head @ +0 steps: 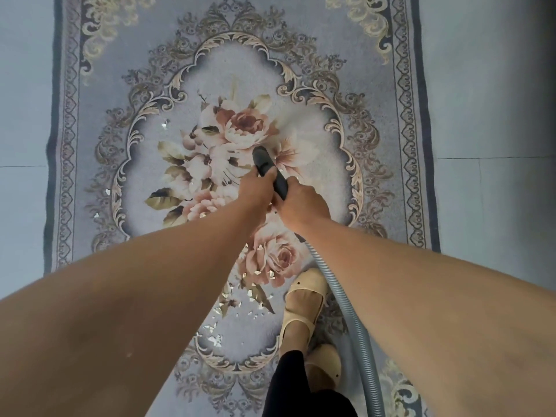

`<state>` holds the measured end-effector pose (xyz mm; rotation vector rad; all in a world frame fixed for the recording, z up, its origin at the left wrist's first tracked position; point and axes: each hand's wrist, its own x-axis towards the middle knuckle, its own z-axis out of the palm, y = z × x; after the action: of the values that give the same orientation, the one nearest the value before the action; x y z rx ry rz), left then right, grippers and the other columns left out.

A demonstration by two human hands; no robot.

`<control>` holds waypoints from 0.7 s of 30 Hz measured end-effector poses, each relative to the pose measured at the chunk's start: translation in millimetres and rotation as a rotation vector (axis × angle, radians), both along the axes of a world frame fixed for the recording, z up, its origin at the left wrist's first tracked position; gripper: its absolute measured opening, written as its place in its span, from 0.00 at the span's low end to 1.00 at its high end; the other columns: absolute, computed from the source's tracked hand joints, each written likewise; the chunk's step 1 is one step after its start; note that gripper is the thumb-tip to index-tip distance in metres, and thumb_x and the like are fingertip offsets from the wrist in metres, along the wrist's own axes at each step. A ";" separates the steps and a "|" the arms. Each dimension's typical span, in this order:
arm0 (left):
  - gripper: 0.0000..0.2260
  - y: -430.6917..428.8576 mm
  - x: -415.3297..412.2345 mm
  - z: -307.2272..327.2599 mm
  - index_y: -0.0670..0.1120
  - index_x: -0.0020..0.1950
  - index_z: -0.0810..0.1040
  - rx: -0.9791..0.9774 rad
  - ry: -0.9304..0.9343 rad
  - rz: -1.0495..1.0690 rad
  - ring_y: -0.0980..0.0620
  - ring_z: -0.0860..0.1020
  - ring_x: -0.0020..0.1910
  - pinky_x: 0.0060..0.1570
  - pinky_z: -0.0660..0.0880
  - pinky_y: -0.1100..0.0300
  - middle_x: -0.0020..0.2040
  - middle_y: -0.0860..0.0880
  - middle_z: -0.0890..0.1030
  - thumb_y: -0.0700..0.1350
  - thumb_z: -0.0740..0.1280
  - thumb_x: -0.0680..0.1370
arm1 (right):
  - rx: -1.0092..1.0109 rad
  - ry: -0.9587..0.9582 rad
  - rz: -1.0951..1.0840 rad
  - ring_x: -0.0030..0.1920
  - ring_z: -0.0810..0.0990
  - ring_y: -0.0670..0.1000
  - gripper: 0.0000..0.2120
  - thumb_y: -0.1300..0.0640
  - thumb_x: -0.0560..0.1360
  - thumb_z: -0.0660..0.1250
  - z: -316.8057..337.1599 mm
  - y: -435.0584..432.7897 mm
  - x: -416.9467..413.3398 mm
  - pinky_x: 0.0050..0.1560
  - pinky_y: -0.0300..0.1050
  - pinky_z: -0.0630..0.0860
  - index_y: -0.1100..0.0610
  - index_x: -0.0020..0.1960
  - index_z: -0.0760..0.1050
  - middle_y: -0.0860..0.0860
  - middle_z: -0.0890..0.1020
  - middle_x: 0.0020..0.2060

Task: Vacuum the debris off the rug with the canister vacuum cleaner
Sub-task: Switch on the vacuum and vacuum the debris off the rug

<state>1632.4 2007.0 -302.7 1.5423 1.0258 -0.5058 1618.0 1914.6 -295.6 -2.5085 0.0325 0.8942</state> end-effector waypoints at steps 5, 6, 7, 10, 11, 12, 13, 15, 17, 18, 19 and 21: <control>0.15 -28.4 -21.8 2.2 0.50 0.68 0.70 -0.118 0.007 0.003 0.44 0.79 0.49 0.51 0.78 0.46 0.52 0.44 0.79 0.45 0.61 0.81 | -0.068 0.002 -0.016 0.53 0.80 0.62 0.21 0.42 0.80 0.59 6.5 -29.4 -24.0 0.42 0.48 0.68 0.59 0.60 0.68 0.60 0.80 0.53; 0.15 -36.6 -27.9 2.5 0.50 0.68 0.70 -0.132 0.012 -0.006 0.43 0.79 0.50 0.49 0.78 0.47 0.54 0.44 0.80 0.45 0.61 0.81 | -0.074 0.007 -0.020 0.52 0.80 0.62 0.21 0.42 0.80 0.59 7.3 -38.3 -30.4 0.42 0.48 0.68 0.59 0.59 0.68 0.60 0.80 0.52; 0.15 -44.3 -33.5 2.0 0.50 0.68 0.70 -0.141 0.017 -0.012 0.43 0.79 0.51 0.45 0.77 0.49 0.56 0.43 0.80 0.45 0.62 0.81 | -0.080 0.011 -0.022 0.52 0.80 0.62 0.21 0.41 0.80 0.59 7.7 -46.8 -36.1 0.42 0.48 0.69 0.59 0.59 0.68 0.60 0.80 0.52; 0.17 -73.3 -60.8 1.9 0.50 0.70 0.68 -0.176 0.033 -0.023 0.43 0.80 0.50 0.37 0.75 0.55 0.58 0.42 0.79 0.45 0.62 0.81 | -0.112 0.039 -0.030 0.47 0.79 0.60 0.20 0.40 0.79 0.59 9.2 -77.6 -63.8 0.42 0.49 0.72 0.57 0.57 0.68 0.58 0.79 0.47; 0.18 -82.2 -67.2 3.3 0.50 0.70 0.68 -0.194 0.044 -0.018 0.43 0.80 0.50 0.36 0.76 0.56 0.58 0.42 0.79 0.45 0.62 0.81 | -0.120 0.041 -0.034 0.45 0.79 0.59 0.20 0.40 0.79 0.59 9.3 -86.8 -71.6 0.42 0.50 0.75 0.57 0.56 0.68 0.56 0.78 0.45; 0.18 -90.8 -78.4 5.0 0.50 0.71 0.67 -0.210 0.062 -0.019 0.42 0.80 0.51 0.37 0.78 0.54 0.59 0.42 0.79 0.45 0.62 0.81 | -0.118 0.039 -0.043 0.45 0.79 0.59 0.20 0.40 0.78 0.60 10.3 -95.6 -85.3 0.43 0.52 0.77 0.57 0.56 0.68 0.56 0.79 0.44; 0.19 -98.1 -85.6 6.2 0.50 0.72 0.66 -0.221 0.078 -0.022 0.42 0.80 0.51 0.41 0.79 0.51 0.59 0.42 0.79 0.45 0.62 0.81 | -0.116 0.027 -0.050 0.44 0.80 0.59 0.20 0.40 0.78 0.60 10.4 -103.6 -95.0 0.43 0.53 0.77 0.57 0.56 0.69 0.57 0.79 0.44; 0.21 -110.6 -100.9 8.4 0.50 0.74 0.64 -0.227 0.108 -0.063 0.42 0.79 0.51 0.49 0.80 0.48 0.61 0.42 0.78 0.45 0.63 0.81 | -0.113 0.018 -0.065 0.42 0.78 0.59 0.20 0.41 0.78 0.61 12.6 -116.8 -114.5 0.40 0.51 0.75 0.58 0.57 0.70 0.59 0.79 0.45; 0.21 -119.9 -119.9 8.5 0.50 0.74 0.64 -0.241 0.121 -0.093 0.42 0.78 0.51 0.53 0.79 0.45 0.63 0.42 0.77 0.44 0.63 0.81 | -0.106 0.039 -0.086 0.39 0.76 0.58 0.21 0.41 0.79 0.60 15.6 -127.7 -135.9 0.38 0.49 0.72 0.58 0.59 0.69 0.58 0.79 0.44; 0.21 -123.9 -129.3 7.8 0.50 0.74 0.64 -0.255 0.130 -0.096 0.42 0.78 0.51 0.53 0.79 0.45 0.63 0.42 0.77 0.44 0.63 0.81 | -0.103 0.052 -0.096 0.39 0.76 0.58 0.21 0.41 0.79 0.59 16.3 -132.3 -146.0 0.37 0.48 0.72 0.57 0.60 0.69 0.58 0.79 0.43; 0.21 -126.3 -136.7 7.2 0.50 0.74 0.63 -0.265 0.136 -0.101 0.42 0.78 0.52 0.53 0.79 0.44 0.62 0.42 0.77 0.44 0.62 0.81 | -0.105 0.055 -0.096 0.39 0.77 0.59 0.21 0.40 0.79 0.59 16.4 -135.3 -153.7 0.37 0.49 0.73 0.56 0.60 0.68 0.58 0.79 0.43; 0.22 -128.3 -147.2 3.1 0.51 0.74 0.63 -0.263 0.134 -0.109 0.41 0.79 0.53 0.53 0.79 0.43 0.61 0.41 0.78 0.44 0.63 0.81 | -0.114 0.045 -0.078 0.38 0.79 0.60 0.21 0.40 0.79 0.58 15.6 -138.7 -164.0 0.36 0.49 0.74 0.55 0.62 0.67 0.58 0.79 0.41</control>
<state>1485.2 1878.8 -299.6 1.3481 0.9386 -0.7973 1454.0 1775.9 -280.0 -2.5721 0.1996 0.9417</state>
